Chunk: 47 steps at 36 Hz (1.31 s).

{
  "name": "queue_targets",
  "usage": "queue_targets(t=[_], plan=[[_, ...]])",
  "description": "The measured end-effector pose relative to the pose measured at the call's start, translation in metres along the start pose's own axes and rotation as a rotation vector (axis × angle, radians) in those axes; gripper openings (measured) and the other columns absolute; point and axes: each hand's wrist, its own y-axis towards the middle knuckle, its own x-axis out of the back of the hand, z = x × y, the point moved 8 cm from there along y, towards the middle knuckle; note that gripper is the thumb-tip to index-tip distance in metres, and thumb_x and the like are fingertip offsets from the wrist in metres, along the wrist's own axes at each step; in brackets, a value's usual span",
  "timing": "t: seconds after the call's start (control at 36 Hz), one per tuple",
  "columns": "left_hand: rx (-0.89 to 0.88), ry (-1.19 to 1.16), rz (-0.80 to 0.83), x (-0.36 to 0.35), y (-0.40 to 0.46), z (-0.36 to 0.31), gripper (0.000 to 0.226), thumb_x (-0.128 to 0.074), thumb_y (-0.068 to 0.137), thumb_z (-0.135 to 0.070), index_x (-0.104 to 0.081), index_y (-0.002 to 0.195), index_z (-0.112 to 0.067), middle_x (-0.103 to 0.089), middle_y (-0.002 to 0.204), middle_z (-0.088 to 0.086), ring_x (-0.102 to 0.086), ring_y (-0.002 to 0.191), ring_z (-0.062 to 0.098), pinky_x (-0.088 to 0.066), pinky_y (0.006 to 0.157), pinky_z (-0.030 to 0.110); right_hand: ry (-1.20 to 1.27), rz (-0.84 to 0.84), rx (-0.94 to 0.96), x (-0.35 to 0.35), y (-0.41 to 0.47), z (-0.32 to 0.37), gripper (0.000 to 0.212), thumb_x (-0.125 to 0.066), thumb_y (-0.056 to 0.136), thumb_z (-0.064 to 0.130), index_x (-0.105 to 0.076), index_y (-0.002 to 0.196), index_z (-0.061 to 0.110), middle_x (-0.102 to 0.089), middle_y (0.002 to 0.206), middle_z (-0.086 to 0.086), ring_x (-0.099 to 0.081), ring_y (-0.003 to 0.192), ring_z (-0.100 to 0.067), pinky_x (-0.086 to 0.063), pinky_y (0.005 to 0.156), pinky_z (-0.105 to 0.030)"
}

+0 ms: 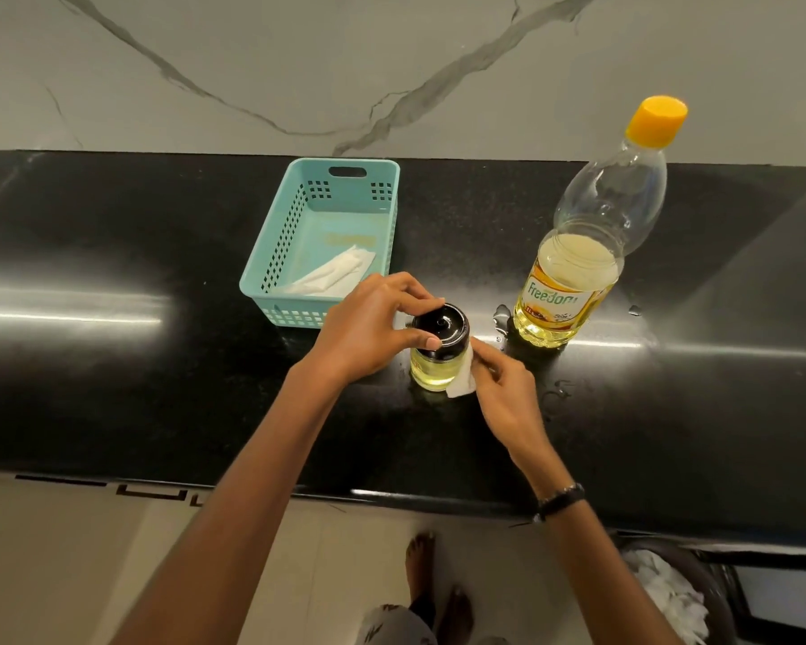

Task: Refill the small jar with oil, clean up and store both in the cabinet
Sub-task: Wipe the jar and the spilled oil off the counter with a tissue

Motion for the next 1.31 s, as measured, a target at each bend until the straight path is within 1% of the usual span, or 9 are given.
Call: queue_targets(t=[0.22, 0.33, 0.42, 0.5, 0.67, 0.89, 1.03, 1.11, 1.31], plan=[[0.015, -0.011, -0.055, 0.001, -0.005, 0.002, 0.045, -0.074, 0.077, -0.039, -0.062, 0.12, -0.041, -0.06, 0.114, -0.021, -0.042, 0.101, 0.004, -0.041, 0.08, 0.033, 0.33, 0.183, 0.018, -0.009, 0.03, 0.027, 0.055, -0.026, 0.094, 0.04, -0.064, 0.119, 0.011, -0.069, 0.113, -0.007, -0.061, 0.11, -0.02, -0.045, 0.098, -0.038], [0.066, -0.071, -0.12, 0.002, -0.01, 0.006, 0.057, -0.077, 0.073, -0.041, -0.056, 0.126, -0.045, -0.061, 0.118, -0.024, -0.041, 0.102, 0.002, -0.042, 0.079, 0.029, 0.265, 0.319, -0.08, -0.025, 0.036, 0.015, 0.053, -0.013, 0.103, 0.044, -0.055, 0.126, 0.023, -0.056, 0.134, 0.006, -0.045, 0.125, 0.003, -0.026, 0.109, -0.023], [0.087, -0.116, -0.166, 0.002, -0.013, 0.007, 0.071, -0.079, 0.069, -0.041, -0.046, 0.131, -0.049, -0.059, 0.115, -0.03, -0.042, 0.101, 0.002, -0.044, 0.078, 0.029, 0.206, 0.368, -0.149, -0.025, 0.033, 0.001, 0.059, -0.008, 0.101, 0.051, -0.048, 0.135, 0.025, -0.044, 0.145, 0.006, -0.033, 0.136, -0.003, -0.016, 0.117, -0.032], [0.118, -0.162, -0.2, 0.002, -0.014, 0.014, 0.093, -0.083, 0.063, -0.042, -0.033, 0.142, -0.046, -0.05, 0.125, -0.028, -0.045, 0.11, 0.008, -0.051, 0.082, 0.036, 0.274, 0.402, -0.123, -0.022, 0.031, 0.005, 0.063, -0.006, 0.1, 0.053, -0.058, 0.123, 0.027, -0.061, 0.128, 0.008, -0.052, 0.123, -0.003, -0.032, 0.106, -0.026], [0.191, -0.237, -0.261, -0.001, -0.019, 0.026, 0.115, -0.085, 0.058, -0.046, -0.014, 0.148, -0.045, -0.036, 0.144, -0.015, -0.04, 0.126, 0.015, -0.052, 0.09, 0.046, 0.338, 0.477, -0.151, -0.021, 0.052, 0.027, 0.077, -0.007, 0.095, 0.062, -0.058, 0.124, 0.013, -0.067, 0.12, -0.002, -0.058, 0.118, -0.011, -0.036, 0.106, -0.032], [0.219, -0.289, -0.268, -0.008, -0.024, 0.031, 0.112, -0.08, 0.058, -0.054, -0.004, 0.14, -0.059, -0.037, 0.142, -0.02, -0.039, 0.127, 0.01, -0.05, 0.091, 0.046, 0.139, 0.741, -0.29, -0.047, 0.063, 0.009, 0.083, -0.007, 0.091, 0.069, -0.06, 0.124, 0.013, -0.064, 0.125, -0.005, -0.056, 0.122, -0.017, -0.026, 0.115, -0.05], [0.23, -0.331, -0.254, -0.012, -0.026, 0.035, 0.111, -0.079, 0.061, -0.054, -0.005, 0.143, -0.056, -0.035, 0.142, -0.023, -0.034, 0.13, 0.007, -0.049, 0.093, 0.047, 0.197, 0.691, -0.266, -0.037, 0.06, 0.009, 0.079, -0.002, 0.089, 0.066, -0.06, 0.119, 0.021, -0.064, 0.125, 0.001, -0.056, 0.121, -0.01, -0.028, 0.115, -0.043], [0.231, -0.347, -0.233, -0.014, -0.025, 0.036, 0.11, -0.079, 0.063, -0.053, -0.006, 0.145, -0.053, -0.033, 0.145, -0.023, -0.034, 0.132, 0.006, -0.047, 0.098, 0.043, 0.242, 0.701, -0.217, -0.035, 0.062, 0.024, 0.089, 0.003, 0.091, 0.062, -0.061, 0.12, 0.008, -0.065, 0.123, -0.008, -0.057, 0.12, -0.016, -0.034, 0.111, -0.039], [0.143, -0.507, -0.005, -0.036, -0.022, 0.033, 0.094, -0.062, 0.08, -0.053, -0.001, 0.151, -0.041, -0.015, 0.153, -0.027, -0.019, 0.138, -0.01, -0.022, 0.113, 0.021, 0.122, 0.698, -0.044, -0.044, 0.067, 0.048, 0.078, 0.002, 0.097, 0.053, -0.056, 0.119, 0.006, -0.063, 0.114, -0.013, -0.062, 0.109, -0.024, -0.047, 0.096, -0.036]])
